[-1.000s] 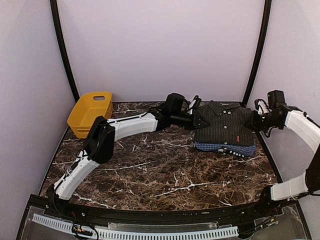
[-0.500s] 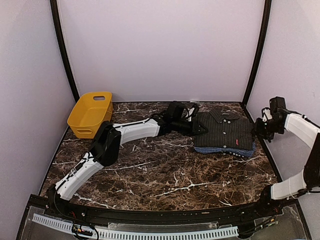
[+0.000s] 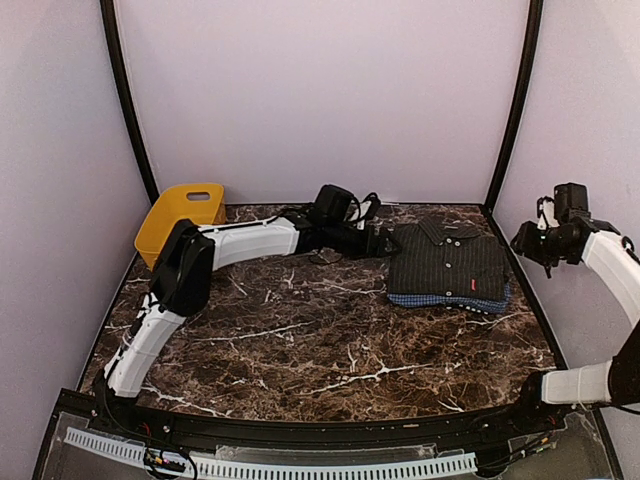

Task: Fold and stack the long sleeve shirts
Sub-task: Place the square-folded shirt on the square-folded shirt, then smooth out the square-folded shirt at the center of the board, then reset both arms

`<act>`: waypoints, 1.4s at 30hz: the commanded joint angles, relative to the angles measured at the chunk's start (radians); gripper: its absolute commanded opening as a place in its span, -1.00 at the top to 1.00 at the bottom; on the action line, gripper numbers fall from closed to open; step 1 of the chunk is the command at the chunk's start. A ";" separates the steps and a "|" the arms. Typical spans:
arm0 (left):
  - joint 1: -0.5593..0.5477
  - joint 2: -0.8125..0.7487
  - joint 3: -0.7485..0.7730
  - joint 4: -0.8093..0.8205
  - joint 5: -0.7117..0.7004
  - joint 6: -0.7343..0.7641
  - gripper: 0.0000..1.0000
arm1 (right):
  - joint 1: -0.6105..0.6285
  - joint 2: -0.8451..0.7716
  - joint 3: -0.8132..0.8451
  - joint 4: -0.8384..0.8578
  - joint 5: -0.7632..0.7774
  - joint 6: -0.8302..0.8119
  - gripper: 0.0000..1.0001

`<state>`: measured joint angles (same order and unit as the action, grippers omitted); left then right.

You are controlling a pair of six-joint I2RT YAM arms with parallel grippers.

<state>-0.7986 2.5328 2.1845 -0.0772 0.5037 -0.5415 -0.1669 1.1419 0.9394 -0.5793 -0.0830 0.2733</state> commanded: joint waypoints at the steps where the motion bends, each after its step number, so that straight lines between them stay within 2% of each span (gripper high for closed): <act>1: 0.007 -0.268 -0.171 -0.009 -0.106 0.103 -0.71 | 0.041 -0.073 0.001 0.048 -0.157 -0.014 0.04; 6: 0.006 -0.550 -0.500 0.018 -0.310 0.178 -0.77 | 0.114 -0.069 -0.031 0.048 -0.160 -0.005 0.05; 12: 0.007 -0.848 -0.820 0.022 -0.549 0.212 -0.82 | 0.128 0.006 -0.114 0.114 -0.181 0.015 0.15; 18: 0.007 -1.045 -0.988 -0.083 -0.693 0.206 -0.84 | 0.125 0.154 -0.142 0.105 -0.070 0.026 0.19; 23: 0.007 -1.189 -1.092 -0.216 -0.866 0.196 -0.97 | 0.124 0.134 -0.115 0.096 0.100 0.055 0.17; 25: 0.008 -1.242 -1.124 -0.242 -0.933 0.200 -0.98 | 0.125 0.109 -0.090 0.091 0.095 0.046 0.14; 28: 0.021 -1.317 -1.152 -0.266 -0.986 0.201 -0.98 | 0.128 0.030 -0.072 0.119 -0.005 0.025 0.08; 32: 0.051 -1.387 -1.167 -0.291 -1.008 0.195 -0.98 | 0.133 -0.050 -0.032 0.138 -0.143 0.000 -0.13; 36: 0.089 -1.477 -1.215 -0.278 -1.027 0.201 -0.98 | 0.144 -0.081 0.040 0.096 -0.203 -0.035 -0.39; 37: 0.098 -1.495 -1.226 -0.267 -1.012 0.205 -0.98 | 0.147 -0.091 0.054 0.092 -0.208 -0.046 -0.55; 38: 0.115 -1.534 -1.255 -0.233 -0.997 0.217 -0.98 | 0.150 -0.104 0.063 0.096 -0.210 -0.054 -0.90; 39: 0.125 -1.553 -1.271 -0.213 -0.968 0.223 -0.98 | 0.151 -0.121 0.070 0.105 -0.213 -0.062 -0.96; 42: 0.165 -1.649 -1.346 -0.107 -0.937 0.259 -0.98 | 0.156 -0.161 0.076 0.132 -0.217 -0.075 -0.97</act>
<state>-0.6724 0.9863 0.9123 -0.3012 -0.4686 -0.3332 -0.0204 1.0309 0.9855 -0.4919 -0.2588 0.2359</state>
